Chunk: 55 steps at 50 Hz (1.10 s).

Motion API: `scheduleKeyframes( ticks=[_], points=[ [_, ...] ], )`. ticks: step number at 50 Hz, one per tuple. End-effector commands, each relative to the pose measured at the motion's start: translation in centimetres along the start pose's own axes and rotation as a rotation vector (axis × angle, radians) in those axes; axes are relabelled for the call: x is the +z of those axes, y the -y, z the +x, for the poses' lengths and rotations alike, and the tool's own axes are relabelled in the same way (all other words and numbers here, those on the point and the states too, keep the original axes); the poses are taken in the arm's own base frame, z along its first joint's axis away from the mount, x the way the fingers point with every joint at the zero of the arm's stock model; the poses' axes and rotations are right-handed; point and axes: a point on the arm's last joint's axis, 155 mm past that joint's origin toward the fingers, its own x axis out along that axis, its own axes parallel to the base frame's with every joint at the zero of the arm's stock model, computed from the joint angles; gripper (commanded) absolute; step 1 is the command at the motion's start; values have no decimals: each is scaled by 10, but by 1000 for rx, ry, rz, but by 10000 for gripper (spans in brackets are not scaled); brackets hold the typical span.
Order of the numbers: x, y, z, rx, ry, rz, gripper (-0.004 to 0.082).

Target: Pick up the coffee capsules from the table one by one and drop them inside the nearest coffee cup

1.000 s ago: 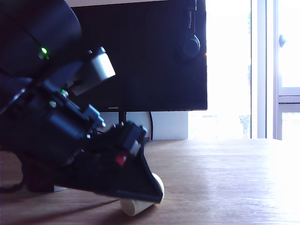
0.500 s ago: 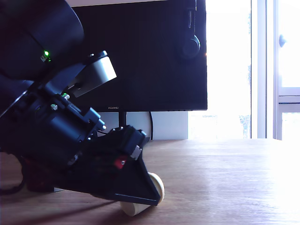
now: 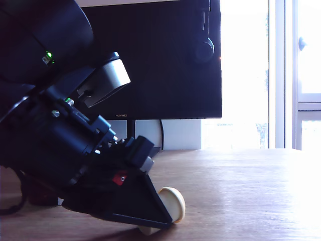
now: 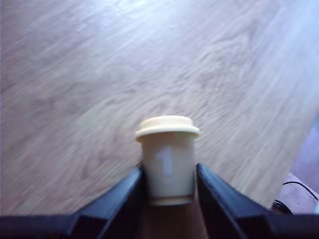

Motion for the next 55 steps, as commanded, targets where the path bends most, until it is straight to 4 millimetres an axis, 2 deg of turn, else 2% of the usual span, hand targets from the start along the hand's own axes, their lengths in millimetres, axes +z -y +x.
scheduleKeyframes(
  ticks=[1, 16, 27, 49, 52, 55],
  points=[
    [-2, 3, 1, -8, -4, 19, 283],
    [6, 7, -1, -22, 25, 30, 283],
    [18, 14, -10, -45, 58, 40, 283],
    [19, 12, -20, -31, 52, 70, 284],
    [16, 8, -20, -13, 39, 69, 315],
    [14, 2, -19, 18, 35, 67, 426]
  ],
)
